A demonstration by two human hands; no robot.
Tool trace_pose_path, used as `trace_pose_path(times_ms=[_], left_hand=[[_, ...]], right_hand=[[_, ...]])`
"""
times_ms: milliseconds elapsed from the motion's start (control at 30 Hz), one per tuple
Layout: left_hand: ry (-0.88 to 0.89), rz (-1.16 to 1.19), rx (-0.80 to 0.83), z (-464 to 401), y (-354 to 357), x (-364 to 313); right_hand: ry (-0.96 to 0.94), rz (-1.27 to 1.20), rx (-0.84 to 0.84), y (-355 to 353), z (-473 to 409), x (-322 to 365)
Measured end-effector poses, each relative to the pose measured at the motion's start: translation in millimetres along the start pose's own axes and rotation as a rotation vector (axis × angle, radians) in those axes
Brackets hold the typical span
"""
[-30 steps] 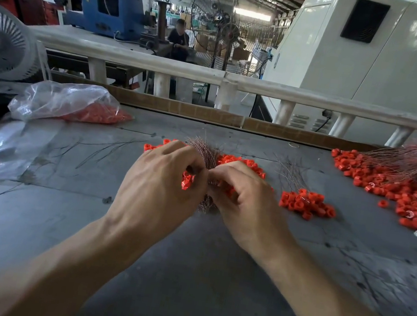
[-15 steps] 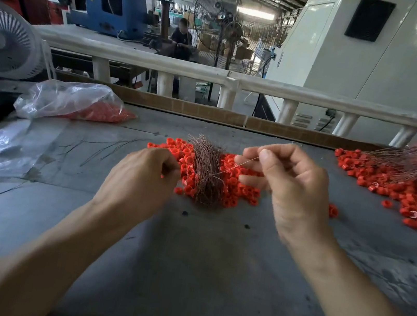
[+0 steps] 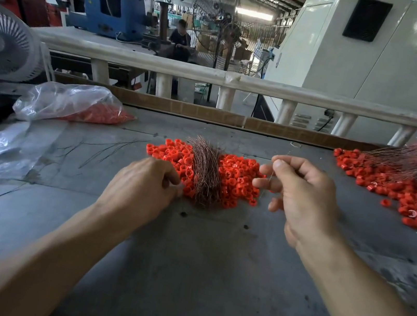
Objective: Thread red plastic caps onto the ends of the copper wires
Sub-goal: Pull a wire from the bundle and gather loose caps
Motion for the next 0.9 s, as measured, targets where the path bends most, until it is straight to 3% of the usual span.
trace_pose_path(times_ms=[333, 733, 900], left_hand=[[-0.05, 0.006, -0.106, -10, -6, 13], [0.09, -0.036, -0.141, -13, 1, -2], [0.078, -0.036, -0.118, -11, 0, -7]], right_hand=[[0.095, 0.036, 0.08, 8, 4, -11], [0.032, 0.388, 0.229, 27, 10, -17], [0.018, 0.355, 0.294, 32, 14, -15]])
Point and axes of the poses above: each hand's wrist, its own z-axis away from the middle knuckle, its own y-axis out of the palm, x = y × z, the point moved 5 cm from there along -z, towards the middle knuckle, and after that the axes turned 5 degrees about x, right-handed, at the moved point
